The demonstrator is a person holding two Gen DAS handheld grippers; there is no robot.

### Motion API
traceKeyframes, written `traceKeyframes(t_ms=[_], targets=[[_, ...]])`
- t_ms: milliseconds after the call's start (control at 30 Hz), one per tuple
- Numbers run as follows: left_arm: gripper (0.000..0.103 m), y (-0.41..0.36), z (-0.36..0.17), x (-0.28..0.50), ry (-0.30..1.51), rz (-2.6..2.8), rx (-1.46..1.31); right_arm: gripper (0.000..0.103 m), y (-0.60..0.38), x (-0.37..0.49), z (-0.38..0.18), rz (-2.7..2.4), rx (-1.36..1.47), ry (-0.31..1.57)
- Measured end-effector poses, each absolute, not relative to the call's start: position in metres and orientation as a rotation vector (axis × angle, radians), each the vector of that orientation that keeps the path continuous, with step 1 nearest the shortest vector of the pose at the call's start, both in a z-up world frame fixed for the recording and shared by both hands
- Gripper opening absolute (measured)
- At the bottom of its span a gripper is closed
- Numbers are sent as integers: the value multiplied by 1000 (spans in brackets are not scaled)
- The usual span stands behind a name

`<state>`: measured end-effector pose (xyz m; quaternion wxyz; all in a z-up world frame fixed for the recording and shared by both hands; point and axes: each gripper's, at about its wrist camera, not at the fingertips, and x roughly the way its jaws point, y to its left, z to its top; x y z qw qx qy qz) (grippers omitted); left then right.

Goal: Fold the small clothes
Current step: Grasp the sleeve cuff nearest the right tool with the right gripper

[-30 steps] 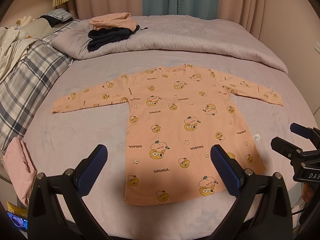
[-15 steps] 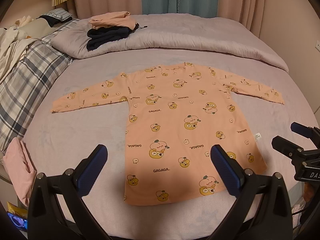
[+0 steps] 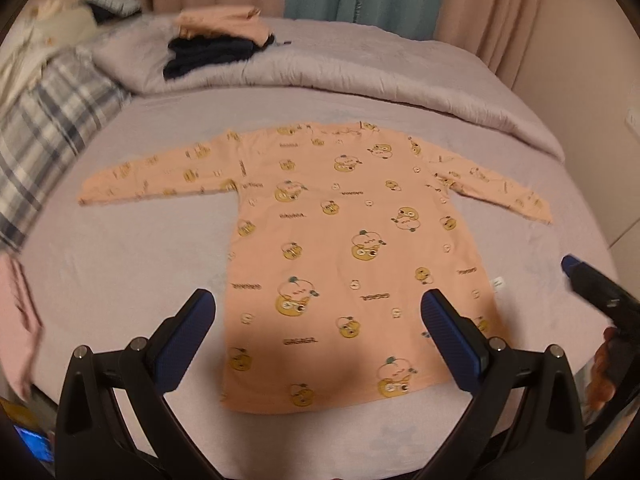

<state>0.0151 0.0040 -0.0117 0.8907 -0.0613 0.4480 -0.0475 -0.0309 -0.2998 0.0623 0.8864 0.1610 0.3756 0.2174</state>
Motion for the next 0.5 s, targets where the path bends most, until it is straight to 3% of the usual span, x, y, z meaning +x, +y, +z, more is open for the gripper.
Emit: traceKeyframes(t_ms=[267,500], targets=[[103,23,-49,42,997,-231,-450,102,-376,-13,9,410,710,751],[103,25,-72,70,1017,-214,-486,102,-462,-4,-41,99,906,665]])
